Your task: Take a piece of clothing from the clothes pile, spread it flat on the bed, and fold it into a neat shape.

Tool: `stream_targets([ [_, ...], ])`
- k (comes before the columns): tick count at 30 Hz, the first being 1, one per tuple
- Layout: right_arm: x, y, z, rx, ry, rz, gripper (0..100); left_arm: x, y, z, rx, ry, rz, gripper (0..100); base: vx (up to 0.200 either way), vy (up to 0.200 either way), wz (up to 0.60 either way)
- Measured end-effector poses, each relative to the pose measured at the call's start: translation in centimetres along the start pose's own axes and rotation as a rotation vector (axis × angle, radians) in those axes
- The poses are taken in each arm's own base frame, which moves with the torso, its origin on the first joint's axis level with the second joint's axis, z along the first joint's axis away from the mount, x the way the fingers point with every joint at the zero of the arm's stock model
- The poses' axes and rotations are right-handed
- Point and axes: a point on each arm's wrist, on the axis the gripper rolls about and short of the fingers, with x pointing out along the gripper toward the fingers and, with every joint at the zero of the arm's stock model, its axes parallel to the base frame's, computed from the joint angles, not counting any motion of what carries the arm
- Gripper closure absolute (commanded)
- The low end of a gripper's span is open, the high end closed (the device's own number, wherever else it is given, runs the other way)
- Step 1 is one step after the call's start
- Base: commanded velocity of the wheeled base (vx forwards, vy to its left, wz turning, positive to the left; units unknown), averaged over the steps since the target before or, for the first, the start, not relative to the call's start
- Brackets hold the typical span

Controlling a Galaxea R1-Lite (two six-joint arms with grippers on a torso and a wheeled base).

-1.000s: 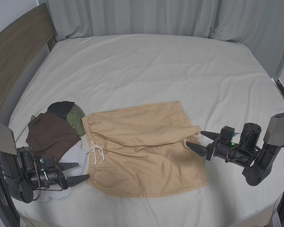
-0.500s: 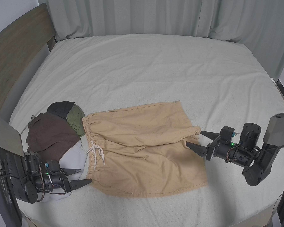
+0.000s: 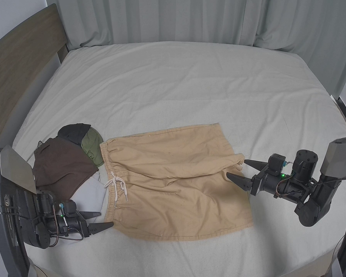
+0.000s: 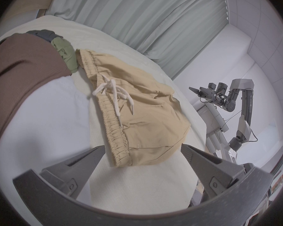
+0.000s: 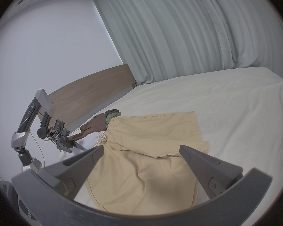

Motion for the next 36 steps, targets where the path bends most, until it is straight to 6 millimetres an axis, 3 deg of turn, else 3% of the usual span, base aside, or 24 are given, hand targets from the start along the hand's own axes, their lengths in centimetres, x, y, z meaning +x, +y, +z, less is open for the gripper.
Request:
stream_targets([
  [14, 0.0, 0.0, -0.1, 0.002, 0.004, -0.001, 0, 1.2, 0.9, -0.9, -0.216, 0.022, 0.010, 0, 0.000, 0.000, 0.00],
  [31, 0.0, -0.1, -0.1, 0.002, 0.003, -0.003, 0, 2.7, 0.7, -0.8, -0.226, 0.036, 0.033, 0, 0.000, 0.000, 0.00],
  [32, 0.0, -0.1, -0.1, 0.003, 0.004, -0.003, 0, 2.7, 0.7, -0.8, -0.226, 0.036, 0.033, 100, 0.000, 0.000, 0.00],
  [36, 0.0, 0.0, -0.1, 0.003, 0.004, -0.003, 0, 2.8, 0.7, -0.8, -0.224, 0.038, 0.032, 100, 0.000, 0.000, 0.00],
])
